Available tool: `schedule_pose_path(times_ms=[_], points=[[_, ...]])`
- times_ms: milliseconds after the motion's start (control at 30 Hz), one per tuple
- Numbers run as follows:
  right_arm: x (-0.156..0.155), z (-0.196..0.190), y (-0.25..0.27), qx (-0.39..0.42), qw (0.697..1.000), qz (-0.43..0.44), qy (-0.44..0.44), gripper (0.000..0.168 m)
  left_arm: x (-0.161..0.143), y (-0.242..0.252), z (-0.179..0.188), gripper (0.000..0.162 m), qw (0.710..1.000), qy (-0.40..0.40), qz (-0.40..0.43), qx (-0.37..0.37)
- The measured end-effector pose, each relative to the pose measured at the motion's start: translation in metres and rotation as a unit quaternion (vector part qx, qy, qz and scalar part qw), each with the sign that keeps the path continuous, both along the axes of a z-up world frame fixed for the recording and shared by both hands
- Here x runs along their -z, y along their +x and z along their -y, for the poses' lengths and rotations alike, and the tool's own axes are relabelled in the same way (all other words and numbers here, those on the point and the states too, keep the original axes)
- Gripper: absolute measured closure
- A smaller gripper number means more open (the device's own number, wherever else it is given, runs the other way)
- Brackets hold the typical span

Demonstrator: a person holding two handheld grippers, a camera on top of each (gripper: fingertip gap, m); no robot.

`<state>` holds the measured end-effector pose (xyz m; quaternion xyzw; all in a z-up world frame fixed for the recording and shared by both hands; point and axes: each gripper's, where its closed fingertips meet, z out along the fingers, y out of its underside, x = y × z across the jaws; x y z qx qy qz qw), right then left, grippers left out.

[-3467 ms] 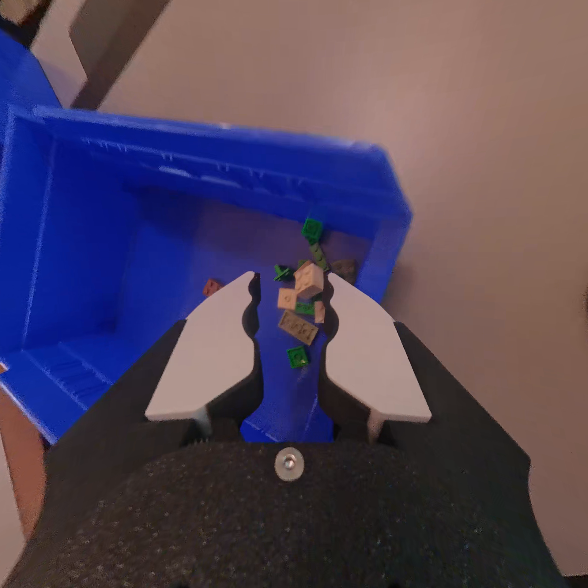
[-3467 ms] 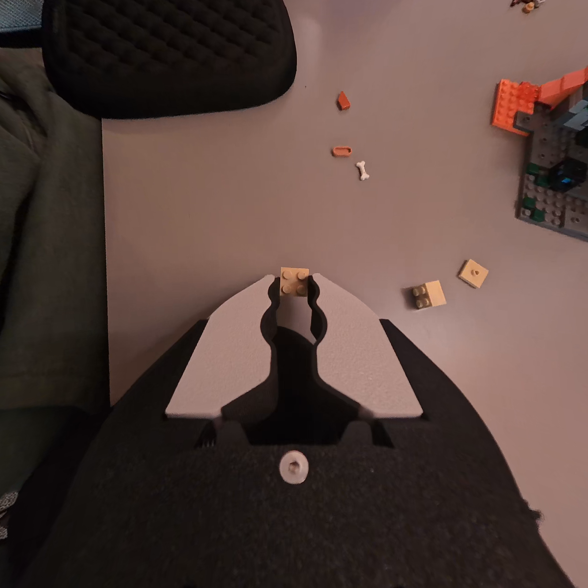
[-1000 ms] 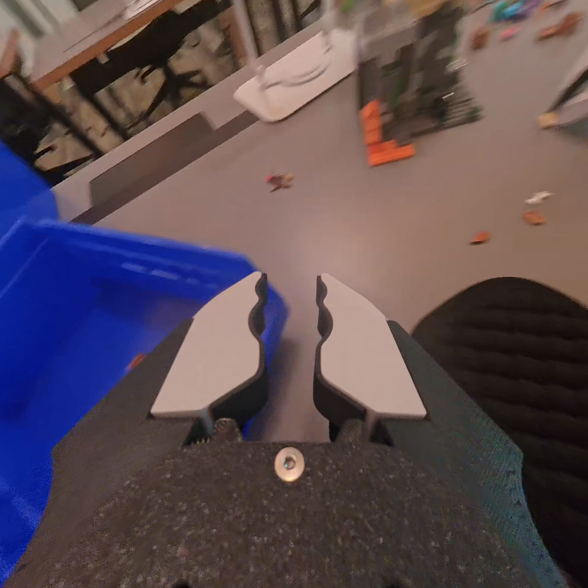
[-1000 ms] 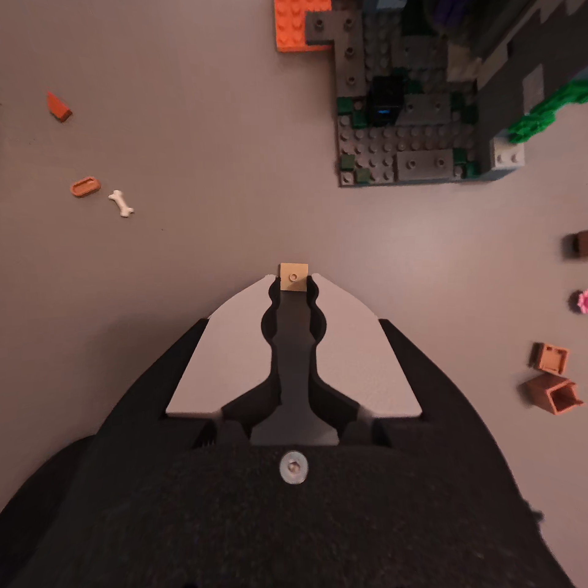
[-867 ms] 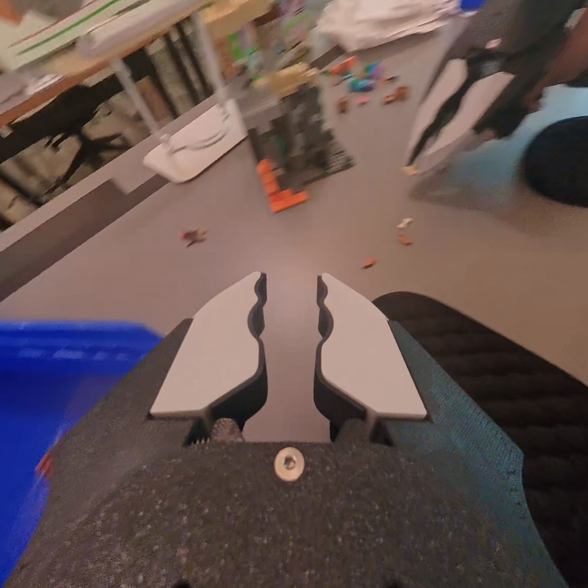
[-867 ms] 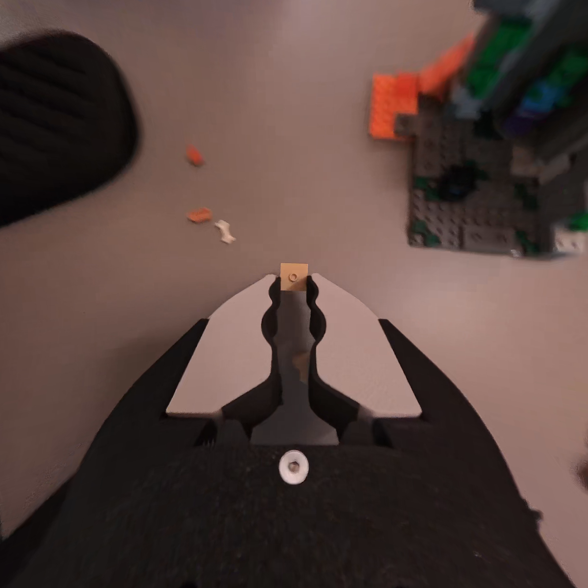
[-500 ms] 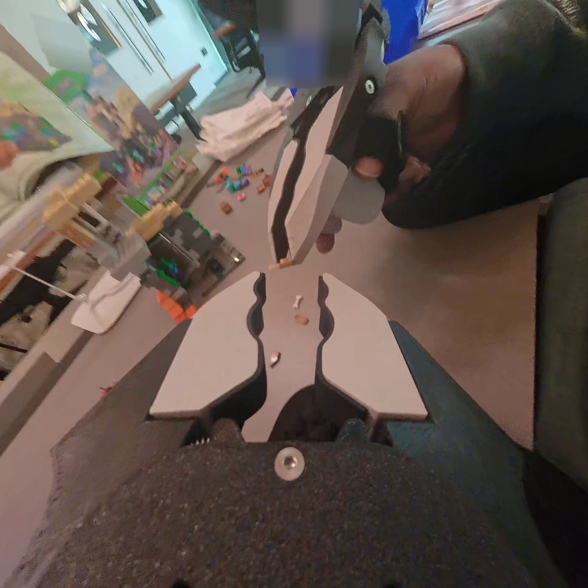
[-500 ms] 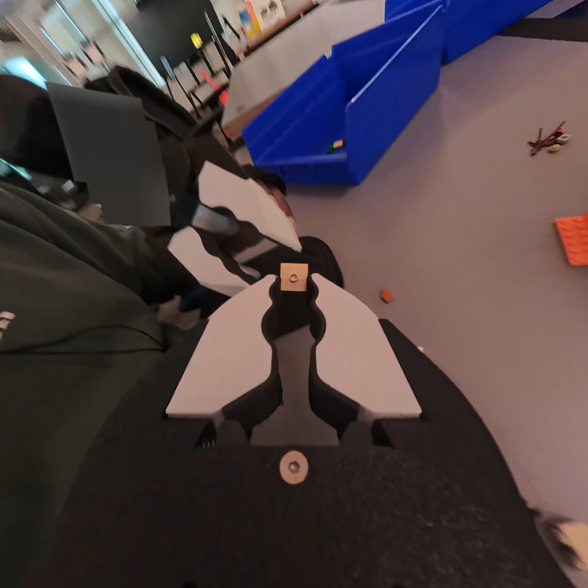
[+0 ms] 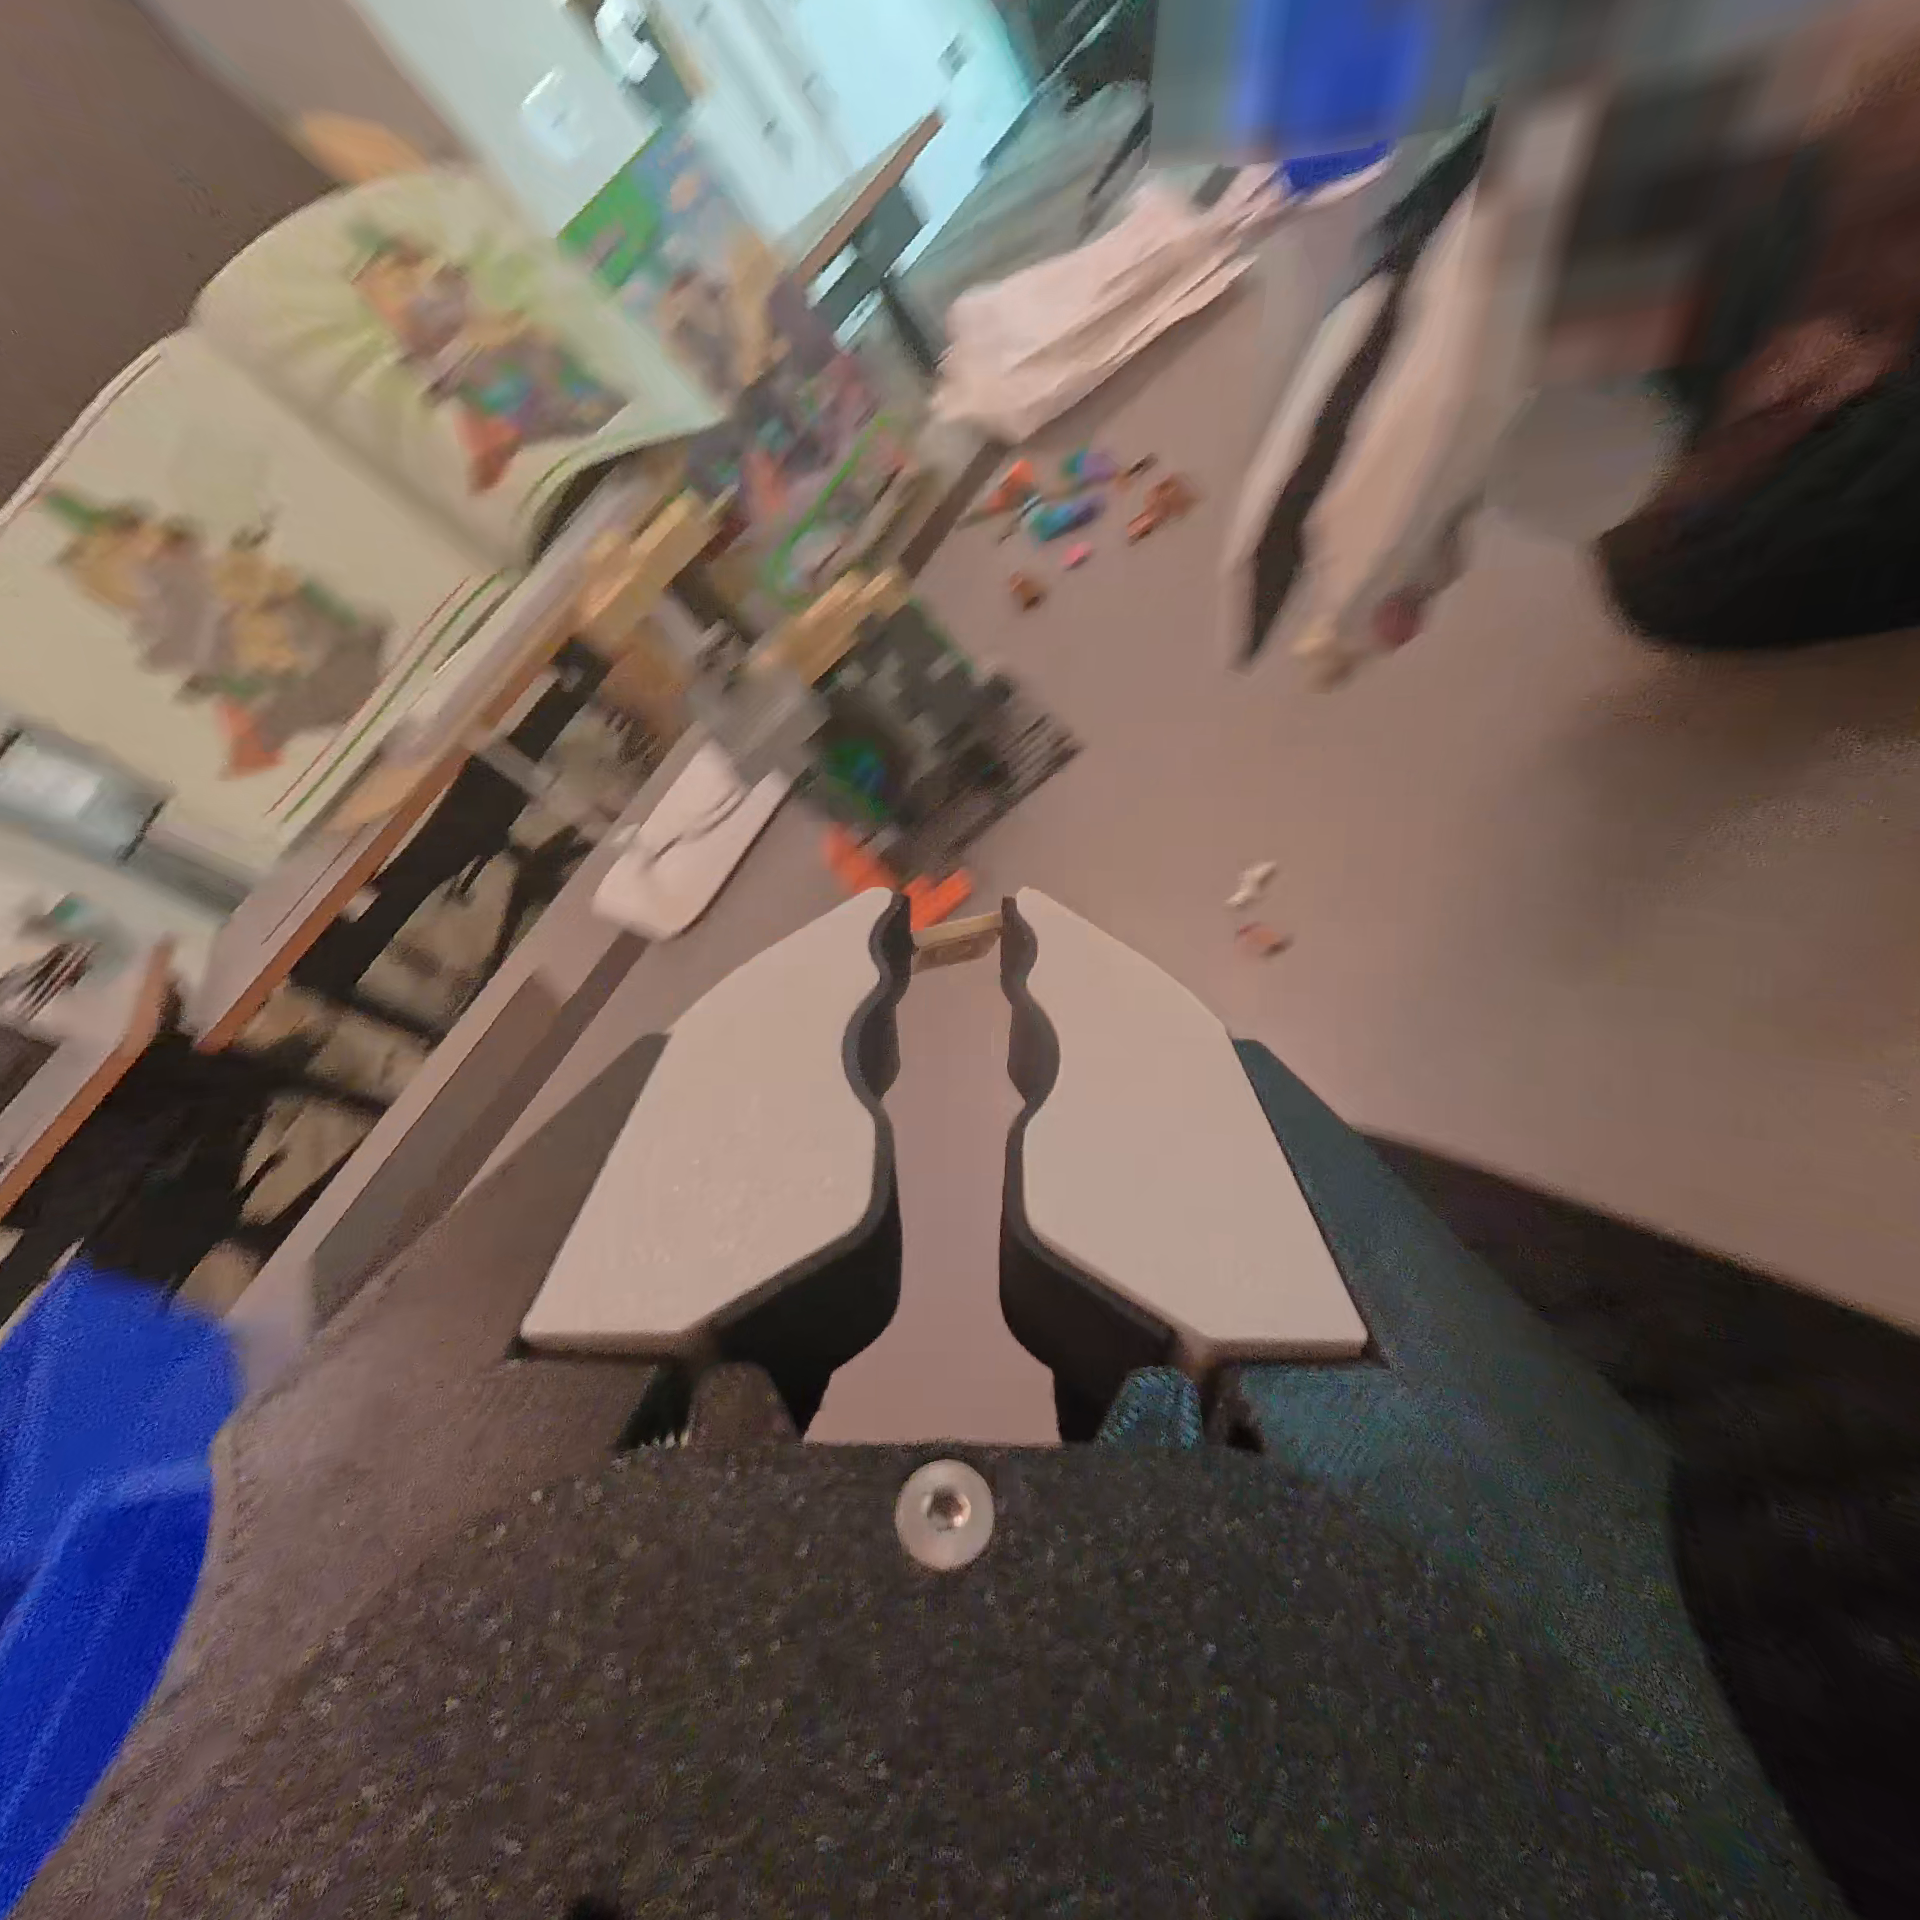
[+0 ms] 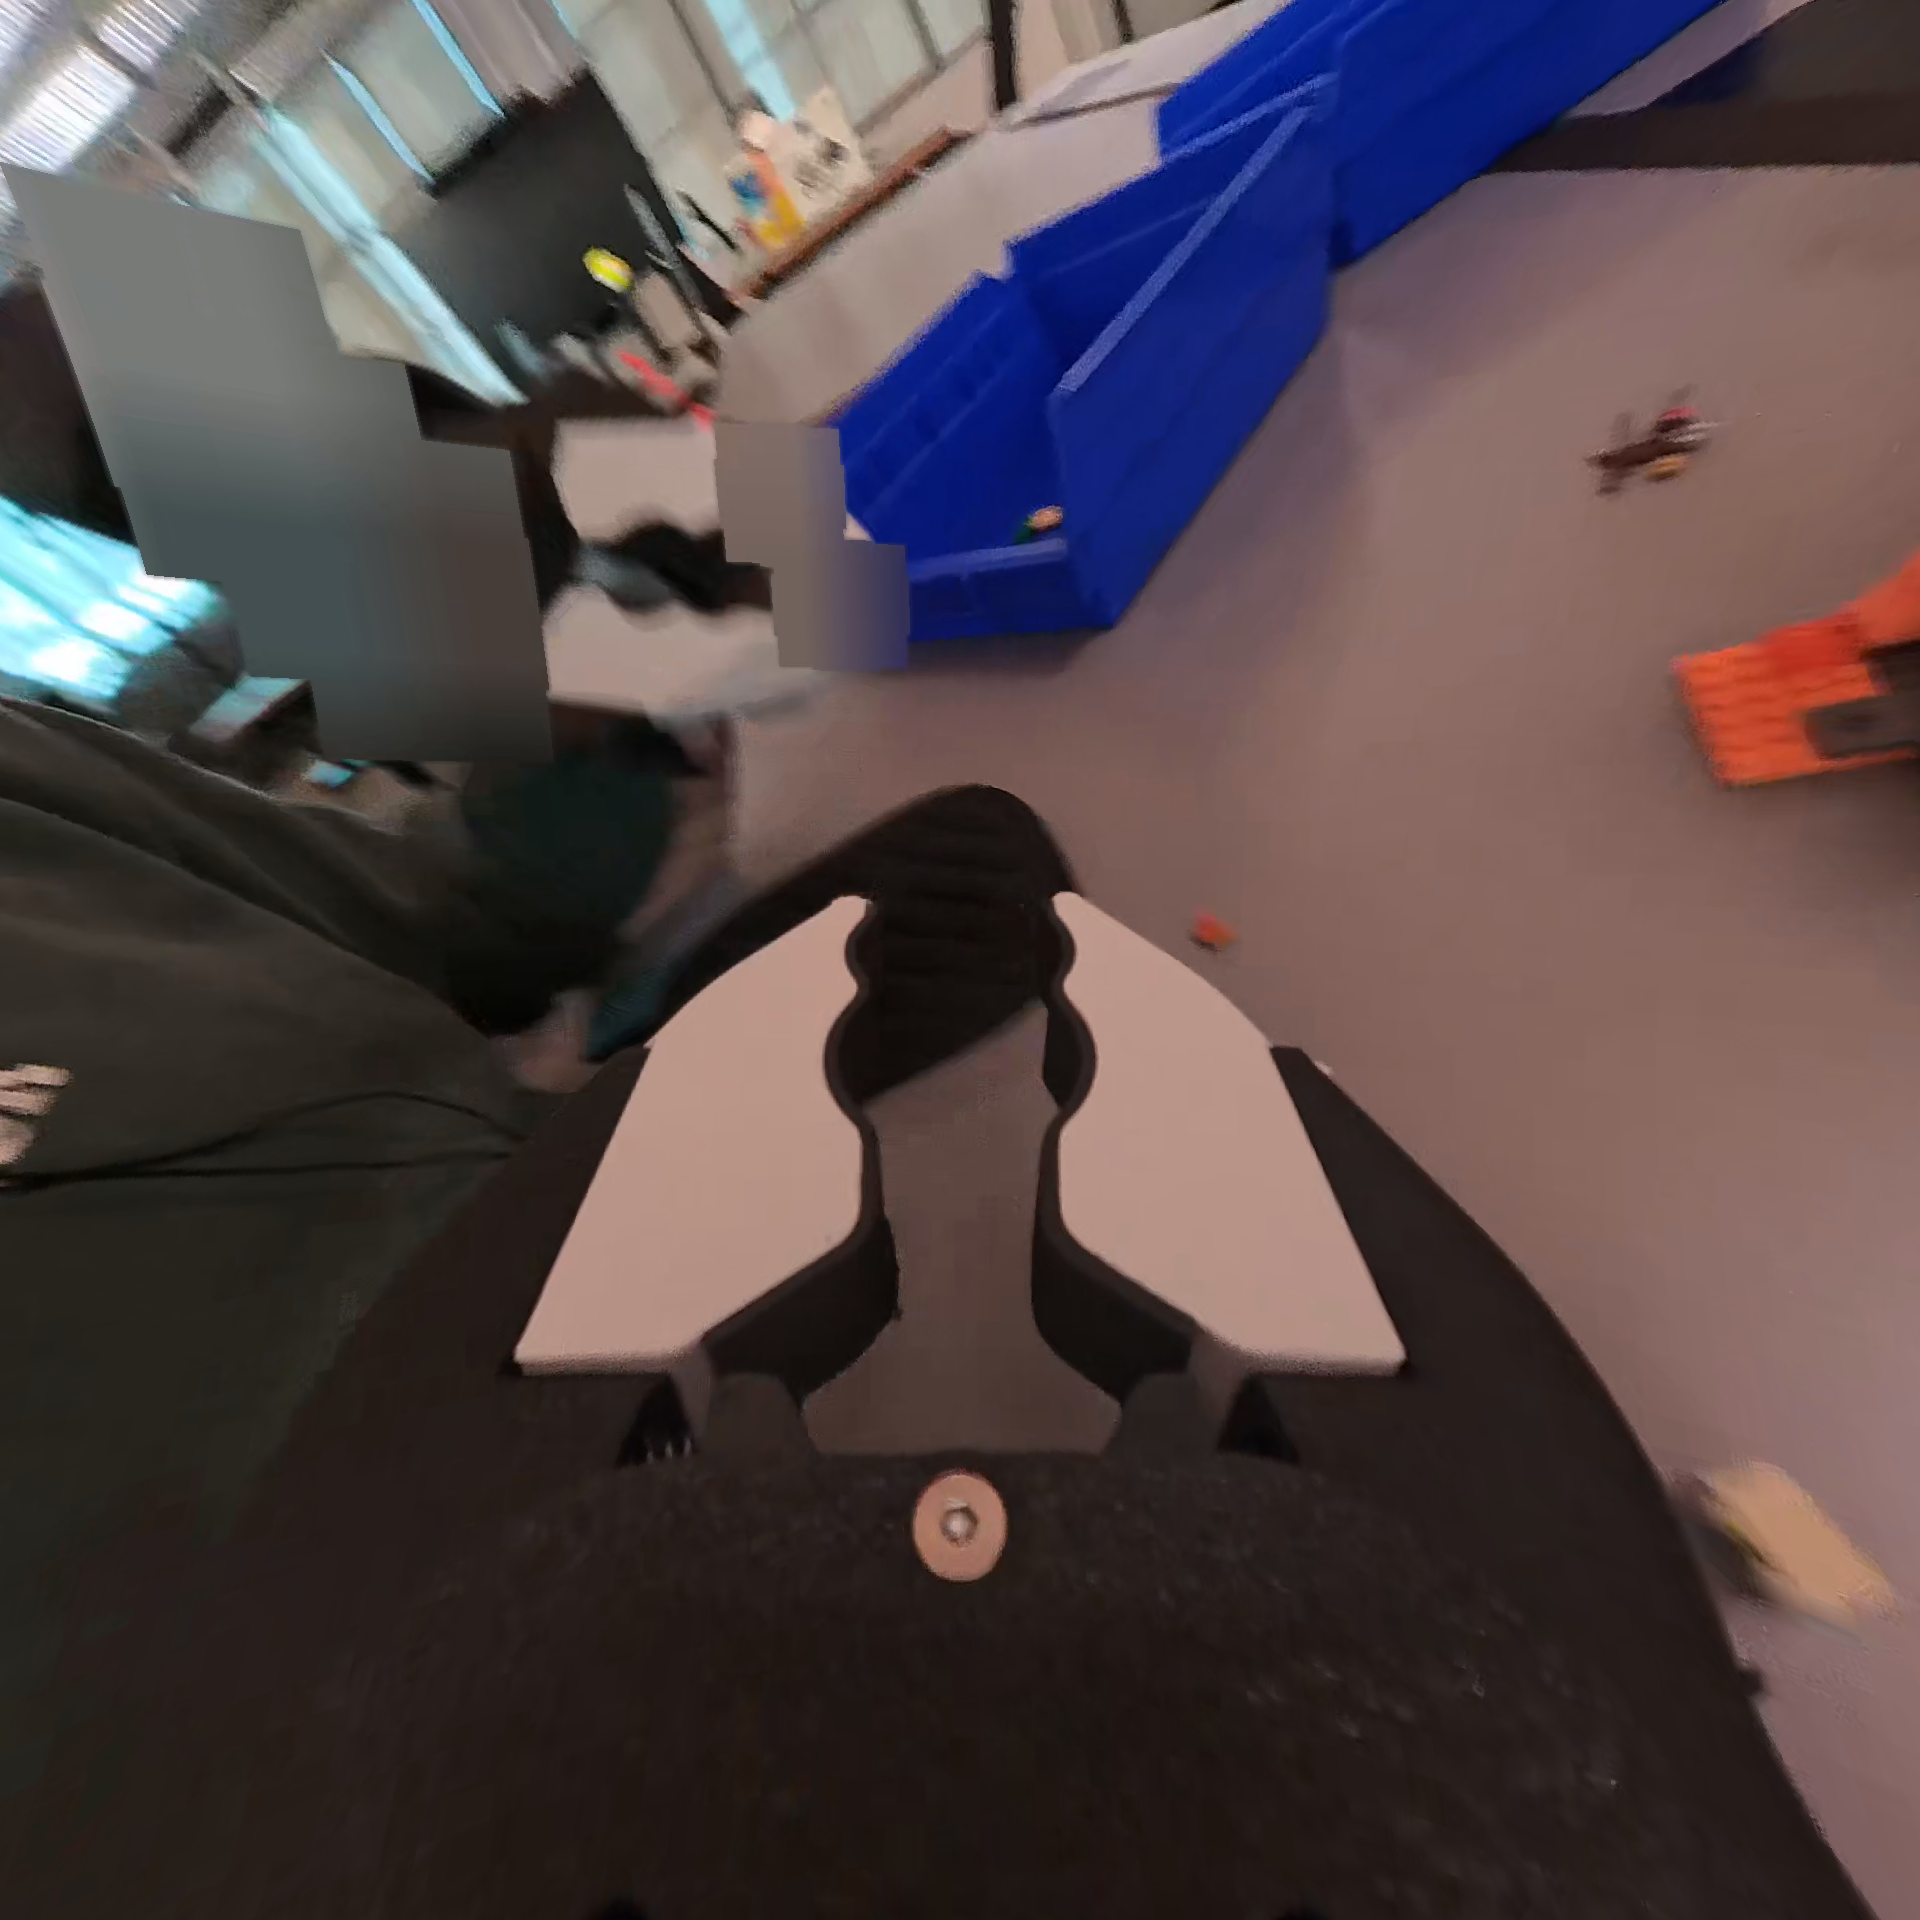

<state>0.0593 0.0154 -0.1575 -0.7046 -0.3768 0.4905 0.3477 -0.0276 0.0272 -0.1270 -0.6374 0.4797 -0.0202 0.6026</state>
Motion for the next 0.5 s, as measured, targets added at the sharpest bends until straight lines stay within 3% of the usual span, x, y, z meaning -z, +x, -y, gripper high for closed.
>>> schedule_pose_path(times_ms=[167, 267, 400, 500], points=[[0.041, -0.033, 0.058, 0.074, 0.979, 0.164, 0.097, 0.134, -0.002, -0.128, -0.046, 0.145, 0.978, -0.046, -0.024, -0.2], [0.061, -0.043, 0.086, 0.099, 0.963, 0.223, 0.111, 0.129, 0.02, -0.189, -0.062, 0.145, 0.952, -0.11, -0.03, -0.286], [0.08, -0.047, 0.108, 0.11, 0.949, 0.271, 0.12, 0.125, 0.062, -0.233, -0.071, 0.145, 0.914, -0.196, -0.036, -0.354], [0.088, -0.046, 0.114, 0.11, 0.944, 0.287, 0.119, 0.124, 0.078, -0.246, -0.073, 0.145, 0.899, -0.211, -0.04, -0.382]])
